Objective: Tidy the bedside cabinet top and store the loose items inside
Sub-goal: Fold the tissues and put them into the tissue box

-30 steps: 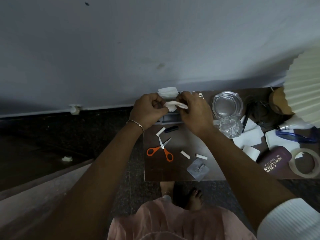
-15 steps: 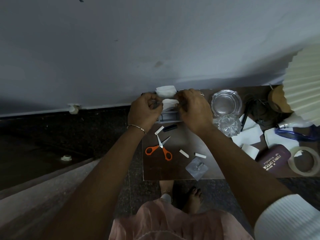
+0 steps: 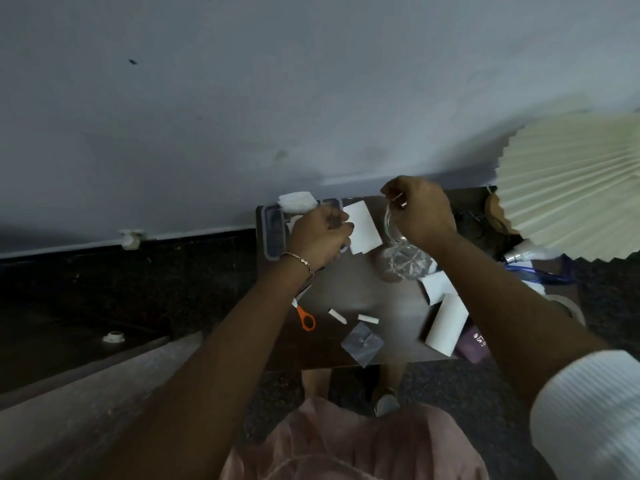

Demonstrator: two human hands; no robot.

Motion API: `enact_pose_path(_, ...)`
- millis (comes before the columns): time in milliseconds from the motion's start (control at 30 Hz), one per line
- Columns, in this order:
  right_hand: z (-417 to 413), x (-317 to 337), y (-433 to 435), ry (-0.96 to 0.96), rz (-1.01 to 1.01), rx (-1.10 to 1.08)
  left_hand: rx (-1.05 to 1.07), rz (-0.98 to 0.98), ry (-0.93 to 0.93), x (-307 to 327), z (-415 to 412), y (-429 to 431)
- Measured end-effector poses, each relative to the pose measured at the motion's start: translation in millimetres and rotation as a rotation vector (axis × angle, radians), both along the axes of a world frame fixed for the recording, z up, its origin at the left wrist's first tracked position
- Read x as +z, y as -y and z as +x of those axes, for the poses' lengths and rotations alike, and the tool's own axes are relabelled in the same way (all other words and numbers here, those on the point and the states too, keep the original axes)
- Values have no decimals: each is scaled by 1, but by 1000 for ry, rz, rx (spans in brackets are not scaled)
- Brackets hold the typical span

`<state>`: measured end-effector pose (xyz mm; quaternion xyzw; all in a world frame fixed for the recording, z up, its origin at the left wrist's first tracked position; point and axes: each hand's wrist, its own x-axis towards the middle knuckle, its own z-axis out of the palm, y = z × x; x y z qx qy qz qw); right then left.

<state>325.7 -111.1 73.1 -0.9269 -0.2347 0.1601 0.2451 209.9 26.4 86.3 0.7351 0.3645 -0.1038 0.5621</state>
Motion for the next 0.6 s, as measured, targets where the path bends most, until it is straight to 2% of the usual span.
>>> enact_pose_path(267, 37, -23, -7, -57, -291, 352, 55, -101, -83, -14, 14, 40)
enact_pose_path(433, 45, -42, -12, 14, -377, 577, 94, -40, -32, -34, 14, 61)
enact_pose_path(600, 50, -59, -24, 39, -458, 721, 204, -310, -124, -34, 19, 76)
